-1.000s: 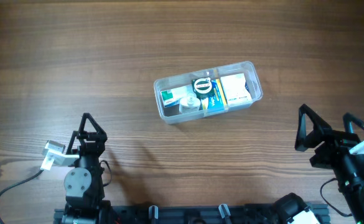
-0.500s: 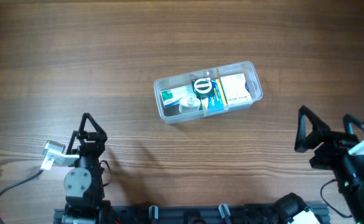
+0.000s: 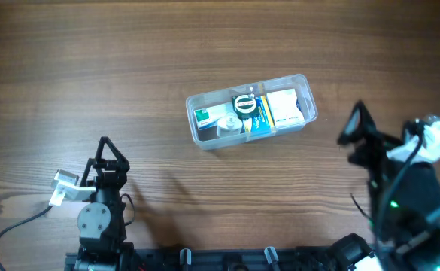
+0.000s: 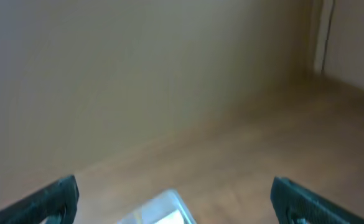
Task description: Pack container
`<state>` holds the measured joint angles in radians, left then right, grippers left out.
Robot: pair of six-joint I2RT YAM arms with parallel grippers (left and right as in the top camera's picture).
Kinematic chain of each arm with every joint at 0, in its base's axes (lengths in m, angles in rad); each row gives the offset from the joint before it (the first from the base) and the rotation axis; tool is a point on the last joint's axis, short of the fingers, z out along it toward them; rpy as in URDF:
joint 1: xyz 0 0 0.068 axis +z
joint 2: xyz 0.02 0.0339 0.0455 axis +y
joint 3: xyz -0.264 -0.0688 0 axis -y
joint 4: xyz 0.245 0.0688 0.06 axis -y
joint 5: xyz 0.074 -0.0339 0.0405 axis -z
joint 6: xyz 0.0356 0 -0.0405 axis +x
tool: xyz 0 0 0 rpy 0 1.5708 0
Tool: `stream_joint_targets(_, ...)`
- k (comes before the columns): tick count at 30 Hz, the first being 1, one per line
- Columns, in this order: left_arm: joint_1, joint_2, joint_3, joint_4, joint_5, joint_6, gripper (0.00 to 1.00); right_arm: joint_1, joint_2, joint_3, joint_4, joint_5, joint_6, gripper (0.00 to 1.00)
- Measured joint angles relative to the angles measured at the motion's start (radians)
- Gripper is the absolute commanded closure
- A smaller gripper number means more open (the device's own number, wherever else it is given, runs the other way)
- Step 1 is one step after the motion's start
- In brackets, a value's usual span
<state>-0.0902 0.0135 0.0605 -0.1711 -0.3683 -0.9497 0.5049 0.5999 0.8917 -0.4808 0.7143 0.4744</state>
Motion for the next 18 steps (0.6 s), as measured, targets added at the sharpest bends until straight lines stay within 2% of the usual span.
stream_joint_targets(4,0.0,0.0,0.0,0.0,0.0,0.0,0.0,0.0,0.001,-0.208,0.373,0.07,-0.001,0.0)
stream_joint_targets(7,0.0,0.0,0.0,0.0,0.0,0.0,0.0,0.0,-0.006,-0.351,0.531,0.106,-0.001,0.0)
stream_joint_targets(12,0.0,0.0,0.0,0.0,0.0,0.0,0.0,-0.012,-0.122,-0.551,0.591,0.129,0.051,0.0)
stream_joint_targets(18,0.0,0.0,0.0,0.0,0.0,0.0,0.0,-0.082,-0.298,-0.639,0.564,0.086,0.118,0.0)
